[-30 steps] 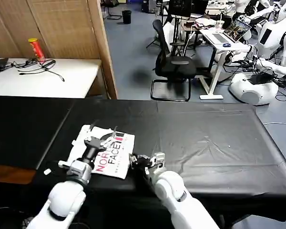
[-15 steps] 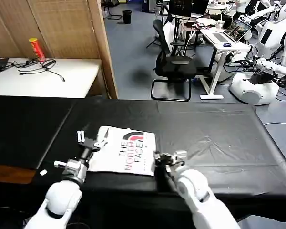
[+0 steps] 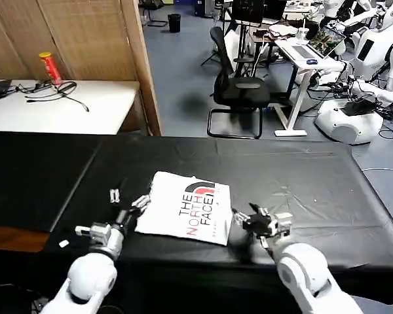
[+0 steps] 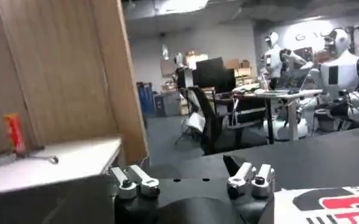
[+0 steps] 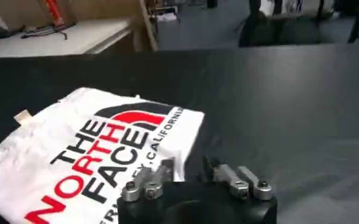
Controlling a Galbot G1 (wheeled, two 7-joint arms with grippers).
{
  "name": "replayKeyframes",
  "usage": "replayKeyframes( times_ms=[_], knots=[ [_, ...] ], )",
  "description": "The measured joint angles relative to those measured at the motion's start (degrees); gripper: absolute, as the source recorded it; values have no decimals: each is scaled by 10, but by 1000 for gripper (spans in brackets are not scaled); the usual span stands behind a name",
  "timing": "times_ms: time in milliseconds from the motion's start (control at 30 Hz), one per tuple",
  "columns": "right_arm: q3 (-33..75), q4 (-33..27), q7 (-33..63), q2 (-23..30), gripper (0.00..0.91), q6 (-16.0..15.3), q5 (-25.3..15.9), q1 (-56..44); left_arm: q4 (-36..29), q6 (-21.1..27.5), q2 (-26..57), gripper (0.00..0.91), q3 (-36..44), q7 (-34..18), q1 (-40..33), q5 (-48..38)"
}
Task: Fold and organize the clothes.
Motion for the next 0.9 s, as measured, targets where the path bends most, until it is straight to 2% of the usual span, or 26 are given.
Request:
replayKeyframes(
  times_ms=[100, 167, 267, 533, 767, 900],
  knots=[
    [17, 22, -12, -8, 878, 32, -29, -22, 2, -2, 1, 878, 4, 0, 4, 1],
    [26, 32, -15, -9, 878, 53, -46, -37, -3, 13, 2, 878, 8, -11, 9, -10],
    [42, 43, -15, -13, 878, 102, -85, -69, -20, 44, 9, 878, 8, -27, 25, -26],
    [80, 59, -7, -10, 878, 283, -159, -197, -90, 45, 27, 878, -18, -36, 110, -24],
    [84, 73, 32, 5, 878, 388, -226, -298, -136, 41, 28, 878, -48, -48, 187, -27],
    [83, 81, 55, 15, 878, 426, -248, -359, -156, 37, 25, 878, -66, -50, 238, -31]
  ],
)
